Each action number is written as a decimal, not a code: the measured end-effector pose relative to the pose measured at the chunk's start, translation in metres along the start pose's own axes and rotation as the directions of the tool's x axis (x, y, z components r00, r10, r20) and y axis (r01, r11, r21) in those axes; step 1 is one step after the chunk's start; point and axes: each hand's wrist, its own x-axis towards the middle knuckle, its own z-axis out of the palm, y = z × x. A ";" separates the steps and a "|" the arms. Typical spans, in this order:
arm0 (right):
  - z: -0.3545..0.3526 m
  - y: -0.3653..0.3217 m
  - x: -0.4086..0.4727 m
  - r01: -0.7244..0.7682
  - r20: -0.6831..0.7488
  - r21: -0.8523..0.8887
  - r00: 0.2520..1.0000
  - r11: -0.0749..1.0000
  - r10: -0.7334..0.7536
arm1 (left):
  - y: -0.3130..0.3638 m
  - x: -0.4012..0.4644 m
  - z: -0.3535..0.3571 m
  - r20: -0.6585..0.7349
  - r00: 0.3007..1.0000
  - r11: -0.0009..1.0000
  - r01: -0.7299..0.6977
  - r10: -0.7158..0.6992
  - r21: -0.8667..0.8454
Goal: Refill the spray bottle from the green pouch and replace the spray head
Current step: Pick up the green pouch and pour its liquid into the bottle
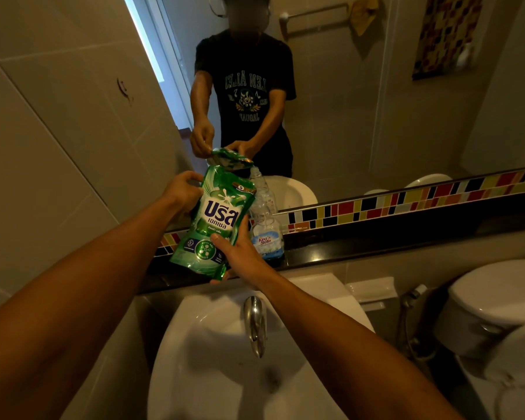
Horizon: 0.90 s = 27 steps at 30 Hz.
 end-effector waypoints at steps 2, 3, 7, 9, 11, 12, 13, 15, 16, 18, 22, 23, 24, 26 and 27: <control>0.000 -0.001 0.000 0.009 -0.001 0.008 1.000 1.000 -0.009 | 0.001 -0.001 0.000 0.002 1.000 1.000 0.005 -0.005 -0.005; 0.000 -0.001 -0.001 0.009 0.001 0.010 1.000 1.000 -0.009 | 0.000 -0.001 0.000 0.003 1.000 1.000 0.009 -0.009 -0.003; 0.001 0.001 0.000 -0.009 0.008 0.017 1.000 1.000 0.009 | 0.001 -0.001 -0.002 0.007 1.000 1.000 0.011 -0.011 0.001; 0.002 0.001 0.000 -0.007 0.007 0.024 1.000 1.000 0.006 | 0.002 -0.002 -0.002 0.008 1.000 1.000 0.012 -0.012 -0.002; 0.003 0.001 0.000 0.003 0.008 0.039 1.000 0.999 -0.004 | 0.003 -0.003 -0.002 0.007 1.000 1.000 0.009 -0.009 -0.008; 0.003 0.001 0.000 0.007 0.007 0.046 1.000 0.999 -0.007 | 0.003 -0.003 -0.002 0.004 1.000 1.000 0.005 -0.005 -0.008; 0.003 0.001 0.000 0.009 0.004 0.051 1.000 0.999 -0.009 | 0.004 -0.003 -0.002 0.003 1.000 1.000 0.002 -0.002 -0.007; 0.004 -0.001 -0.001 0.008 0.004 0.056 1.000 0.998 -0.009 | 0.004 -0.003 -0.003 0.002 1.000 1.000 -0.003 0.003 -0.004; 0.005 -0.001 -0.001 0.008 0.006 0.059 1.000 0.998 -0.009 | 0.004 -0.003 -0.004 0.003 1.000 1.000 -0.005 0.005 -0.004; 0.006 -0.002 -0.001 0.011 0.010 0.061 1.000 0.998 -0.012 | 0.004 -0.003 -0.005 0.008 1.000 1.000 -0.002 0.002 -0.008; 0.008 -0.001 -0.002 0.014 0.024 0.071 1.000 0.997 -0.016 | 0.005 -0.003 -0.006 0.010 1.000 1.000 0.001 -0.002 0.001; 0.008 -0.001 -0.002 0.012 0.023 0.073 1.000 0.997 -0.013 | 0.005 -0.003 -0.006 0.007 1.000 1.000 0.002 -0.002 0.003; 0.009 -0.001 -0.002 0.005 0.022 0.081 1.000 0.997 -0.007 | 0.005 -0.003 -0.006 0.004 1.000 1.000 0.001 -0.001 0.003; 0.008 -0.003 -0.003 -0.026 0.039 0.121 0.999 0.992 0.021 | 0.006 -0.004 -0.006 0.006 1.000 1.000 0.000 0.000 -0.002; 0.007 -0.004 -0.003 -0.041 0.051 0.139 0.998 0.989 0.034 | 0.007 -0.004 -0.006 0.007 1.000 1.000 0.002 -0.002 -0.004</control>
